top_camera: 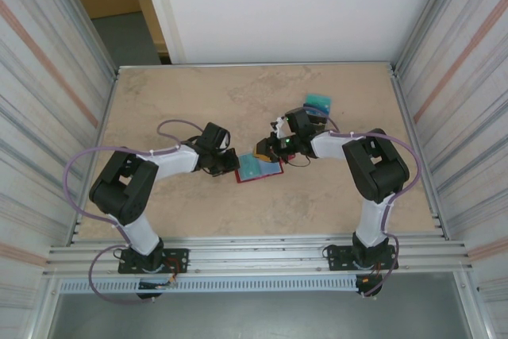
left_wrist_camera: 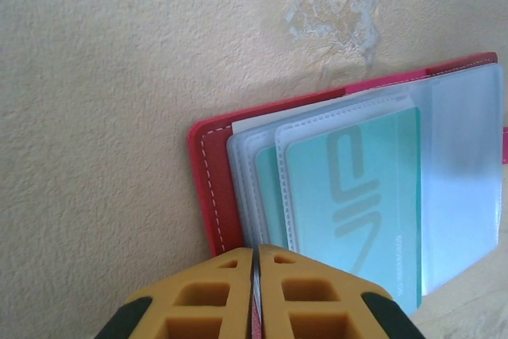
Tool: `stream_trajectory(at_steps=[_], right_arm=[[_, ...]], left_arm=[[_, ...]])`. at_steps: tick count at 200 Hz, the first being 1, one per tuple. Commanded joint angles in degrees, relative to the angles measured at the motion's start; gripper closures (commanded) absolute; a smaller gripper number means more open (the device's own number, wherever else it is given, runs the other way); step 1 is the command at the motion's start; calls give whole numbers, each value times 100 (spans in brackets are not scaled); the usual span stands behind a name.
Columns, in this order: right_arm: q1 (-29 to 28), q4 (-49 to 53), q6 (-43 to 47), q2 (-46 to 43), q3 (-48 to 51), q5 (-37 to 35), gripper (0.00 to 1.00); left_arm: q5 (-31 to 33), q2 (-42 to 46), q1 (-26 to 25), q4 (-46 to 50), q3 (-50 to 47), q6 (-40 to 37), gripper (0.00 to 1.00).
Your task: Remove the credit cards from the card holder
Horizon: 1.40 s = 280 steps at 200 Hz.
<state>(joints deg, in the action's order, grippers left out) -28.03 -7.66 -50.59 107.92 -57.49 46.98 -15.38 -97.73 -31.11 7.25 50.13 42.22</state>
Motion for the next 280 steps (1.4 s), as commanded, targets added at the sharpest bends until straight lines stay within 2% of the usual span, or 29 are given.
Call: stream_trajectory(at_steps=[1, 58, 103, 200, 280], right_arm=[[6, 30, -14, -160, 19, 138, 81], [-130, 1864, 1167, -26, -498, -919, 77], [-141, 1718, 1113, 113, -534, -892, 74], [-346, 1636, 1073, 350, -590, -926, 74], [-260, 1687, 1112, 89, -443, -1030, 73]], left_arm=[[0, -108, 47, 106, -47, 50, 90], [-9, -186, 71, 94, 15, 15, 90], [26, -272, 141, 107, 125, -46, 90], [-14, -289, 164, 83, 192, -84, 90], [-18, -251, 160, 47, 111, -64, 90]])
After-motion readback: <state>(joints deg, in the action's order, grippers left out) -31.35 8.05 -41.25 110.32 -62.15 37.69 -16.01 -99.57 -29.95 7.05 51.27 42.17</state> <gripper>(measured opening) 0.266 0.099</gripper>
